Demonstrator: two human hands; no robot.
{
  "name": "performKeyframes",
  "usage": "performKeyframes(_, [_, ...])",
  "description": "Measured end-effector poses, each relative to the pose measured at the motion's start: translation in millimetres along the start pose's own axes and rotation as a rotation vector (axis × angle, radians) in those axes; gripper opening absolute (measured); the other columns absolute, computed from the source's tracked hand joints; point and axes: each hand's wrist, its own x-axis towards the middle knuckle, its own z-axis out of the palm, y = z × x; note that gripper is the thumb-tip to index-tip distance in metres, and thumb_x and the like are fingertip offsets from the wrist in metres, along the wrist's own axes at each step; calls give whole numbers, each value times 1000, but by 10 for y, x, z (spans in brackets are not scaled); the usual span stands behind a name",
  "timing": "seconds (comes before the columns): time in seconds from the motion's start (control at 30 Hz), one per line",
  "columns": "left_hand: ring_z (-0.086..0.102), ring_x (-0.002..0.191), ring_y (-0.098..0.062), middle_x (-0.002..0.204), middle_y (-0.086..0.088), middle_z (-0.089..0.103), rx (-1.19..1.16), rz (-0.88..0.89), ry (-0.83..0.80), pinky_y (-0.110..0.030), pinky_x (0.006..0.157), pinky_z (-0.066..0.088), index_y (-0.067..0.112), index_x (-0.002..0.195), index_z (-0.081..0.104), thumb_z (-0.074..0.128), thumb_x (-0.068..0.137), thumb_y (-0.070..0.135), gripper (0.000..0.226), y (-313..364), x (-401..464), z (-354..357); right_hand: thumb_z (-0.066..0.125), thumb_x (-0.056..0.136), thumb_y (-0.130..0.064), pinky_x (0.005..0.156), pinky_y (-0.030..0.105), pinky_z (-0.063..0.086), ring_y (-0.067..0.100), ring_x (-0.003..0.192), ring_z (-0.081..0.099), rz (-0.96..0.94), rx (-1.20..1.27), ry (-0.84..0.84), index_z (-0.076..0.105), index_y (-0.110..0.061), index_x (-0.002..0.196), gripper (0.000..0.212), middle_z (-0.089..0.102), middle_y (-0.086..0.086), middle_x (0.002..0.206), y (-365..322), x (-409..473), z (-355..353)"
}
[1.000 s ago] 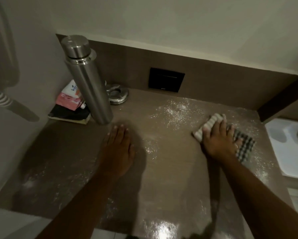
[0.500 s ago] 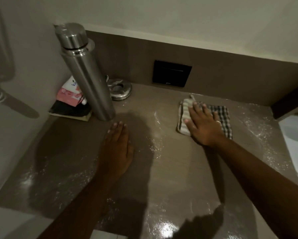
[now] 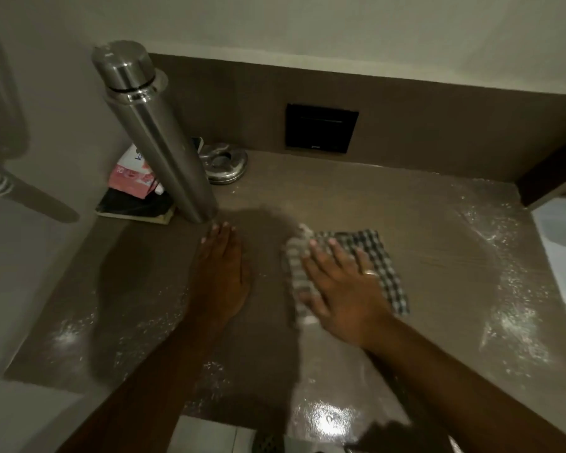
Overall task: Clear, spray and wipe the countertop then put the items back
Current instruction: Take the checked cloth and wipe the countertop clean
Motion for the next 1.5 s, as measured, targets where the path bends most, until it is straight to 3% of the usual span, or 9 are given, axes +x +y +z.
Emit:
performKeyframes(0.17, [27, 144, -36, 153, -21, 35, 69, 12, -32, -47, 119, 18, 0, 141, 41, 39, 98, 26, 51, 5, 34, 28, 0, 90, -68, 116, 58, -6, 25, 152, -8, 353, 46, -41, 2, -34, 154, 73, -5, -6, 165, 632, 108, -63])
performKeyframes(0.3, [29, 144, -36, 152, -22, 36, 56, 20, -25, -48, 119, 20, -2, 139, 44, 41, 98, 24, 49, -13, 33, 73, 11, 94, -55, 111, 69, -8, 36, 150, -10, 689, 158, 6, 8, -21, 155, 70, -5, 5, 165, 4, 662, -49])
performKeyframes(0.57, [40, 135, -41, 144, -30, 43, 81, 58, -47, -50, 115, 28, -6, 126, 51, 36, 96, 36, 54, -51, 27, 34, 33, 95, -54, 114, 67, 13, 32, 149, 17, 137, 75, 44, 33, -24, 148, 61, 31, 2, 159, -605, -1010, 151])
performKeyframes(0.73, [31, 139, -45, 148, -30, 35, 141, 37, -44, -55, 116, 24, -6, 136, 43, 51, 95, 31, 56, 137, -10, -31, 10, 91, -69, 116, 65, 0, 39, 149, -12, 493, -14, -57, -2, -38, 152, 70, -8, 5, 165, 525, -1928, 116])
performKeyframes(0.83, [25, 143, -42, 152, -26, 30, 209, 147, -34, -54, 116, 24, 1, 141, 36, 48, 94, 36, 60, 454, -30, 5, 3, 87, -72, 110, 70, -10, 47, 145, -18, 766, 23, -21, -1, -41, 152, 72, -13, 9, 164, 569, -1525, 98])
performKeyframes(0.97, [20, 145, -39, 156, -23, 24, 206, 217, -108, -51, 117, 19, 7, 147, 31, 42, 94, 44, 65, 989, -10, 230, 13, 90, -67, 109, 72, -8, 47, 146, -13, 677, 106, 44, 10, -34, 152, 70, -5, 9, 165, 39, -966, 114])
performKeyframes(1.13, [27, 140, -45, 152, -25, 32, 171, 125, -92, -56, 115, 23, 8, 141, 38, 33, 93, 54, 67, 971, -27, 352, 24, 94, -67, 111, 73, 7, 41, 149, 5, 369, 69, 77, 26, -34, 151, 66, 15, 2, 164, -49, -1624, 194])
performKeyframes(1.4, [30, 137, -46, 149, -27, 35, 198, 116, -62, -57, 113, 25, 5, 139, 40, 43, 94, 46, 60, 1065, -18, 322, 6, 91, -68, 111, 73, -2, 42, 149, -9, 969, 85, -3, 6, -33, 154, 72, -4, 7, 165, 929, -1989, 107])
performKeyframes(1.5, [31, 138, -45, 150, -26, 35, 183, 111, -45, -55, 114, 25, 5, 139, 41, 40, 95, 47, 61, 1058, -25, 344, 17, 92, -62, 109, 73, -6, 49, 146, -13, 915, 133, 29, 11, -27, 154, 72, -4, 14, 164, 400, -1373, 115])
